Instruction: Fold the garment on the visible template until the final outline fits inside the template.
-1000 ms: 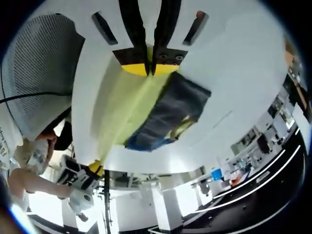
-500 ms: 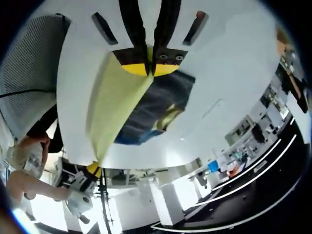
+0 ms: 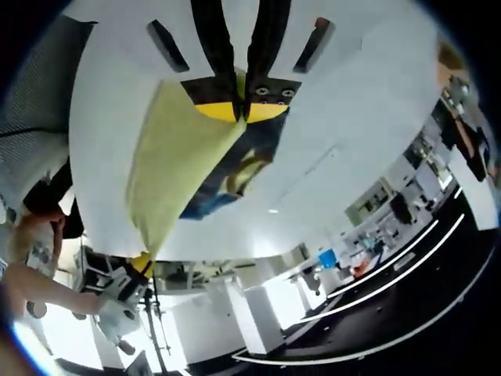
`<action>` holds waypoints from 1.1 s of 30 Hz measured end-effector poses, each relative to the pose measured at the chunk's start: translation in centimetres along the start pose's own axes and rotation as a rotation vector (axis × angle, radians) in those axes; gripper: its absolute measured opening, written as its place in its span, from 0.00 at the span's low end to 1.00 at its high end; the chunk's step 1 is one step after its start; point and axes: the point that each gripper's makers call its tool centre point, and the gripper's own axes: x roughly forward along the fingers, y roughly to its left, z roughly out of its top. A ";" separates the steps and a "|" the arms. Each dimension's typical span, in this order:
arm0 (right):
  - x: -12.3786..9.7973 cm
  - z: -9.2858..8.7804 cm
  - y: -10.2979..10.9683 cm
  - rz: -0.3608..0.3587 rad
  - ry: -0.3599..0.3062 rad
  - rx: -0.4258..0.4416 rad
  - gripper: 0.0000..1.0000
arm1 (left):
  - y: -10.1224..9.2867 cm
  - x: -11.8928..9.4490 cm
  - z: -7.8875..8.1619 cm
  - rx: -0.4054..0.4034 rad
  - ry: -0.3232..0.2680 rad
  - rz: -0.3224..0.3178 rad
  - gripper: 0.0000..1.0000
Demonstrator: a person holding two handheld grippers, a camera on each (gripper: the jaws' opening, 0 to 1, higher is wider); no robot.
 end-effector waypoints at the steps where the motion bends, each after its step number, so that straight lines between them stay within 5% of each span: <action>1: 0.1 0.1 -0.2 -0.003 -0.001 -0.002 0.00 | 0.3 0.1 0.1 -0.006 -0.005 0.008 0.00; 18: 1.8 1.8 -4.2 -0.079 -0.011 -0.003 0.00 | 3.9 1.8 2.7 0.007 -0.068 0.087 0.00; 33: 4.0 3.2 -7.1 -0.152 -0.026 -0.004 0.00 | 6.5 4.1 3.5 -0.005 -0.063 0.140 0.00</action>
